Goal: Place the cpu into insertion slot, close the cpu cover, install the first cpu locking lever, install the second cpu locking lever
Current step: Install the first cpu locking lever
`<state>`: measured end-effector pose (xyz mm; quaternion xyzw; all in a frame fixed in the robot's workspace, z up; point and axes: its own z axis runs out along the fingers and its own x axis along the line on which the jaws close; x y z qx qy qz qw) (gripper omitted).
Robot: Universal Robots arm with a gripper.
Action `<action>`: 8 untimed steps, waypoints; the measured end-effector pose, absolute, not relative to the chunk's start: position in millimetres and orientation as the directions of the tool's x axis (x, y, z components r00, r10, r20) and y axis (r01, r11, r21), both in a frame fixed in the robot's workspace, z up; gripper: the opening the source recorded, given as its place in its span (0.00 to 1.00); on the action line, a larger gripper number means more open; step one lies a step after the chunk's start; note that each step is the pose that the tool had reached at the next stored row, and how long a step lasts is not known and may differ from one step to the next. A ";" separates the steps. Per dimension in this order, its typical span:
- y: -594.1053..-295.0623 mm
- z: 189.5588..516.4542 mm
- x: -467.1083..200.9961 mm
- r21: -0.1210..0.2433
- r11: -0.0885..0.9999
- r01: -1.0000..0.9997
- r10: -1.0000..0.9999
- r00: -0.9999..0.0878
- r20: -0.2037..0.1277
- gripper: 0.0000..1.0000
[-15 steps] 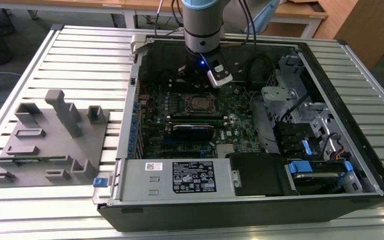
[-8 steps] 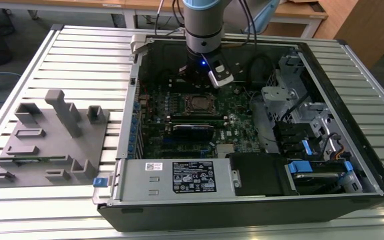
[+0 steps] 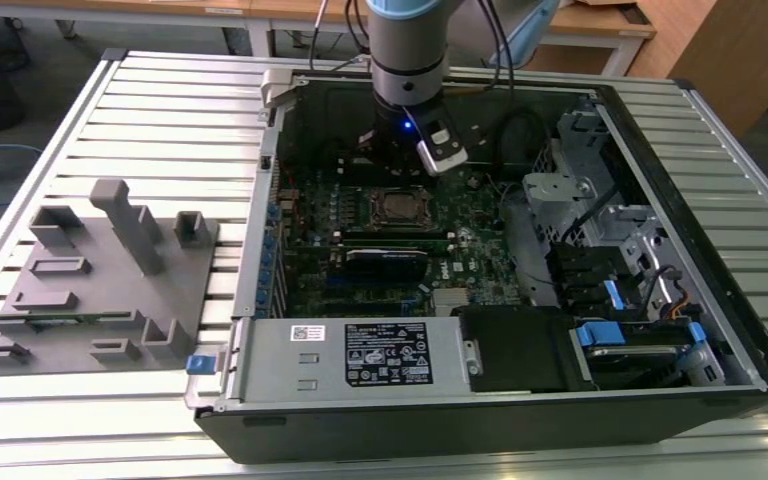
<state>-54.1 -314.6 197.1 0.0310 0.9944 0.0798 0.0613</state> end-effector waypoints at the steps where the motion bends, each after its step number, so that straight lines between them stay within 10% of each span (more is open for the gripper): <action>1: -313.9 197.1 -54.1 0.163 0.985 0.052 0.071 -0.991 -0.117 0.11; 8: -310.6 197.0 -54.1 0.163 0.985 0.052 0.071 -0.991 -0.117 0.11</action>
